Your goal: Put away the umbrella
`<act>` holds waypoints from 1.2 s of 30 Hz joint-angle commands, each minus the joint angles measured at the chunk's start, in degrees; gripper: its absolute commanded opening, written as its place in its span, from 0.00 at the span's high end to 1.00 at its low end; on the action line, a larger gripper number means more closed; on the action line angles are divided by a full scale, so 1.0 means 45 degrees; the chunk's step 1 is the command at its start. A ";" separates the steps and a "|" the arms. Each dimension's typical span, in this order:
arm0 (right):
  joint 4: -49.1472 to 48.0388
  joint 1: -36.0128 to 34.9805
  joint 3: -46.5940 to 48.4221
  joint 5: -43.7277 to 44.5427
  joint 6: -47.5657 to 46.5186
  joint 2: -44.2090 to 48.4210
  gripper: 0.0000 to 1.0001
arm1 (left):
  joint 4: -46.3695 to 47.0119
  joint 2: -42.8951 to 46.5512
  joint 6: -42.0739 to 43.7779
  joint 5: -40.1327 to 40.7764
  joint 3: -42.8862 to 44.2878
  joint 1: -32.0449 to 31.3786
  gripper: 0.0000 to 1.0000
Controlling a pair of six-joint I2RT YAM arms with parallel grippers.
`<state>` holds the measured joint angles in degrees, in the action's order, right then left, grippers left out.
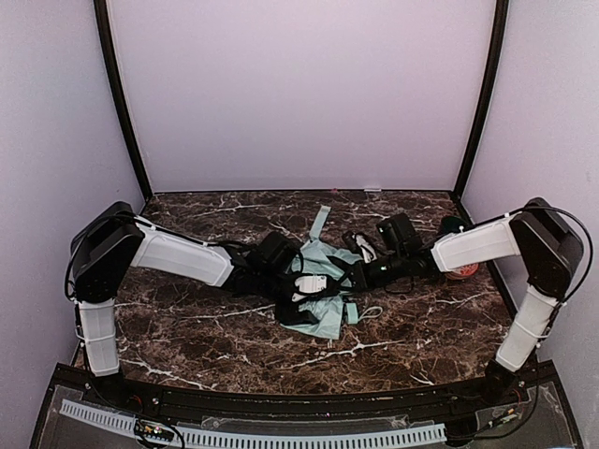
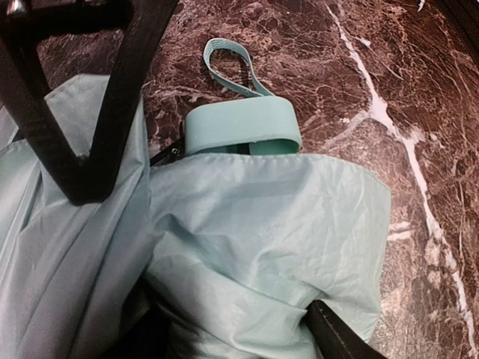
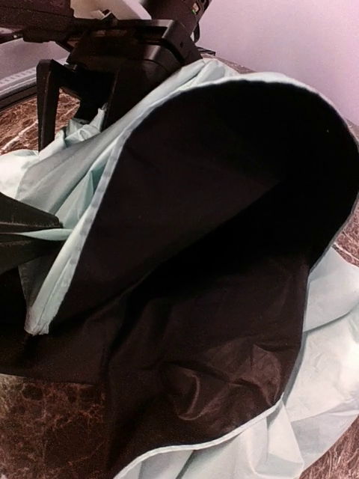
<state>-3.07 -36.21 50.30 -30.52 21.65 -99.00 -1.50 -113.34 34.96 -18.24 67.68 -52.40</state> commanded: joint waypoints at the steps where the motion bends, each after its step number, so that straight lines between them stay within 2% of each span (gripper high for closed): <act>1: -0.0448 0.0479 -0.0420 0.0741 0.0501 -0.0989 1.00 | -0.2235 -0.0110 -0.0075 -0.0352 -0.0766 0.0082 0.38; 6: -0.0192 0.0346 -0.0026 0.0729 0.0098 -0.2100 1.00 | -0.1360 0.0981 -0.0164 -0.1012 -0.1077 0.0063 0.37; 12: -0.0215 0.0310 -0.0067 0.0836 0.0043 -0.2386 1.00 | 0.0852 0.2941 -0.0789 -0.1551 -0.1875 0.0024 0.32; 18: 0.0350 0.0135 0.0306 0.0936 -0.0267 -0.2132 1.00 | 0.0881 0.3615 -0.0986 -0.1564 -0.1715 0.0043 0.31; 20: 0.0583 0.0042 0.0442 0.0912 -0.0387 -0.1890 0.92 | 0.0991 0.3537 -0.1556 -0.1078 -0.1507 0.0133 0.31; 23: 0.1155 0.0028 0.0788 0.0665 -0.0698 -0.1341 0.74 | 0.0972 0.2919 -0.2555 -0.0493 -0.0953 0.0572 0.32; 27: 0.2058 0.0076 0.1353 0.0454 -0.1141 0.0474 0.57 | 0.0752 0.2477 -0.3335 -0.0393 -0.0275 0.1176 0.34; 31: 0.2852 0.0397 0.1515 0.0787 -0.1265 0.2367 0.46 | 0.1542 0.3437 -0.3257 -0.1676 -0.0882 0.1306 0.32; 36: 0.4292 0.1042 0.0937 0.3660 -0.0909 0.3186 0.42 | 0.2354 0.3625 -0.4712 -0.2746 -0.0928 0.2225 0.28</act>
<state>9.65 -33.78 56.40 -24.34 16.60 -85.86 4.89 -99.83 19.94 -25.43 63.26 -45.43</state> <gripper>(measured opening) 0.569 0.712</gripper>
